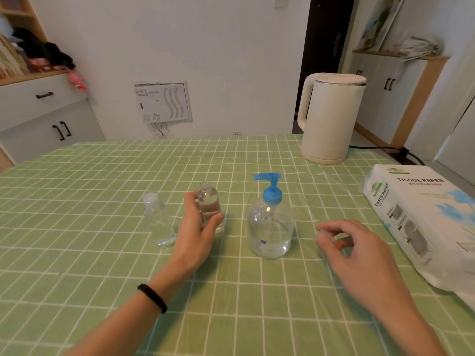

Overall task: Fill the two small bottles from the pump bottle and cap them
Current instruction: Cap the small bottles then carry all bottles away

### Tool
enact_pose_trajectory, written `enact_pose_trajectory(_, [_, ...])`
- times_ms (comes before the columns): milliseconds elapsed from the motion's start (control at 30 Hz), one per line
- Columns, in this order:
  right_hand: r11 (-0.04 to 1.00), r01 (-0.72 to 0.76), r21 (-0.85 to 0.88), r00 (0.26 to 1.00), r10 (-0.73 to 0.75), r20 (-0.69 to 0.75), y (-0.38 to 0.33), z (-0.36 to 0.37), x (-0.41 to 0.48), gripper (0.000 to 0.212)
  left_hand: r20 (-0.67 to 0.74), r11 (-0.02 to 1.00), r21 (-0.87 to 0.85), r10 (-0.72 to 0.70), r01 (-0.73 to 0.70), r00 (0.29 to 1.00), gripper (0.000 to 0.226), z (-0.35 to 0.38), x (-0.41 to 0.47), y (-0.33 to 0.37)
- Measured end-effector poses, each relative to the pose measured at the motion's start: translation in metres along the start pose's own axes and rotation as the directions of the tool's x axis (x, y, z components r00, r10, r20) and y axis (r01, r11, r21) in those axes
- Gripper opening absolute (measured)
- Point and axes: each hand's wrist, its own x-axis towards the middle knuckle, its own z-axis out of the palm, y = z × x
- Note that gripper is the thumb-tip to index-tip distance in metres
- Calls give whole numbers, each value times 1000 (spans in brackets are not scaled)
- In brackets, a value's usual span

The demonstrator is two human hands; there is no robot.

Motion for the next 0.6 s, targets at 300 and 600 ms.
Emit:
enact_pose_trajectory(300, [955,128,266,988,-148,54,-23,7,-12,19,98,974,-207,109,-87,989,51,-19,-56,8])
enact_pose_trajectory(600, [845,164,509,954,-268,136,-41,16,-27,28,170,957,-283,113,-62,979,52,-17,-83,10])
